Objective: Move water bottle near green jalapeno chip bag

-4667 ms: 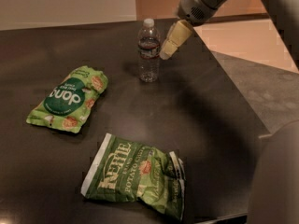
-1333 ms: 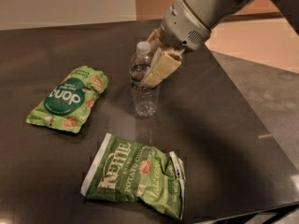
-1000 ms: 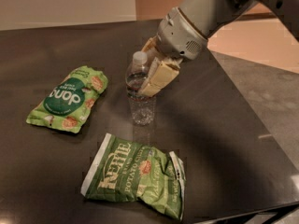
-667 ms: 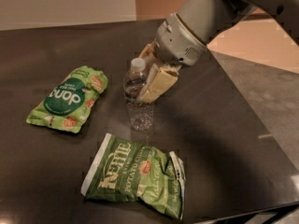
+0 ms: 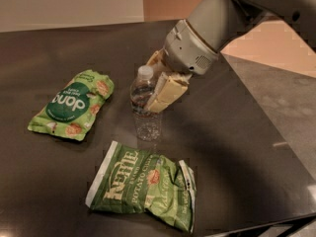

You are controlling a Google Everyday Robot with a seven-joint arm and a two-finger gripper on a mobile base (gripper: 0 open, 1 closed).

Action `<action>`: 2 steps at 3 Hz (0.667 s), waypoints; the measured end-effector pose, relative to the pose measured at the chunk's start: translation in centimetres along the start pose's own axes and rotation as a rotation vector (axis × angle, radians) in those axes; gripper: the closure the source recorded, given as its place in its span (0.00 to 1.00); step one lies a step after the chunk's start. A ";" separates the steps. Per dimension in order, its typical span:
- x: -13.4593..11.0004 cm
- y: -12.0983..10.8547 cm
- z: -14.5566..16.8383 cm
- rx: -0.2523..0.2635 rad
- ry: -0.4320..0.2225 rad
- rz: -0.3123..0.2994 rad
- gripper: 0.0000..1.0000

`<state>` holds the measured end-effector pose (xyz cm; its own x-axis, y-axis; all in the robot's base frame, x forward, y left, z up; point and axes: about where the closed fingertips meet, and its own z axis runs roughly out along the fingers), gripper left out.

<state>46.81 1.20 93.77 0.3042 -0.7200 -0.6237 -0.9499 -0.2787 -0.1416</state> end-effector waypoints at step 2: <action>-0.4 0.0 0.0 0.004 0.002 -0.007 0.00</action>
Offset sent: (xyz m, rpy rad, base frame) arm -0.0006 0.0016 0.0012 0.0001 -0.0038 0.0013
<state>46.67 1.55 94.01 0.3113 -0.7190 -0.6215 -0.9479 -0.2814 -0.1492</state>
